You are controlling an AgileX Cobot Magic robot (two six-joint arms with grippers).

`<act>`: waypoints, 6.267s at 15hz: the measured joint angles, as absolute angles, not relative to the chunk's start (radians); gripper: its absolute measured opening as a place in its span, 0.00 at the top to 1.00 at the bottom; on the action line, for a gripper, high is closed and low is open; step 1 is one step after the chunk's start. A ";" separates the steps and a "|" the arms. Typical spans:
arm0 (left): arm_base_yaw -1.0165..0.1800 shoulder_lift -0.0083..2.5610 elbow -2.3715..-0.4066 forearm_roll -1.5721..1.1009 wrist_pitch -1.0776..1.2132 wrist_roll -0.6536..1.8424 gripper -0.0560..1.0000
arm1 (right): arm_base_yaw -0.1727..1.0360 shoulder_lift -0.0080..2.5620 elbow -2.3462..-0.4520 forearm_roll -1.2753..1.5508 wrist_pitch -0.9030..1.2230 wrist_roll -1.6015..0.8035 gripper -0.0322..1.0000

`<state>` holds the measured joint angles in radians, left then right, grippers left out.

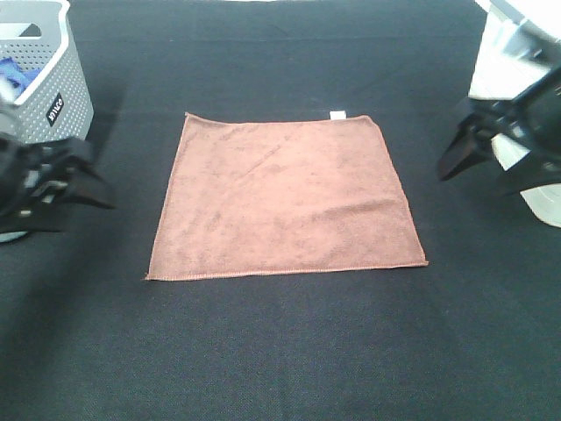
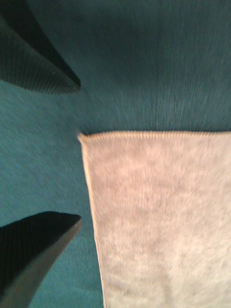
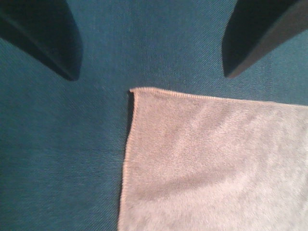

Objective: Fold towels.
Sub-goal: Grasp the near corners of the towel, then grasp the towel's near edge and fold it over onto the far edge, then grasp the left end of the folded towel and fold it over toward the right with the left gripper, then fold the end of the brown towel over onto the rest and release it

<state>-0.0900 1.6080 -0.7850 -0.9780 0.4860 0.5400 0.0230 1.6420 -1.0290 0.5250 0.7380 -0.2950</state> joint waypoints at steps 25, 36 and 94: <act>-0.230 2.135 -1.004 -1.537 0.570 0.977 0.63 | 0.027 2.185 -1.268 0.831 0.872 -0.603 0.55; -0.230 1.964 -0.969 -1.051 0.579 0.684 0.93 | 0.027 2.036 -1.150 0.673 0.909 -0.437 0.97; -0.164 2.438 -2.205 -0.240 1.181 0.000 0.91 | 0.069 2.279 -1.822 0.251 0.865 -0.048 0.21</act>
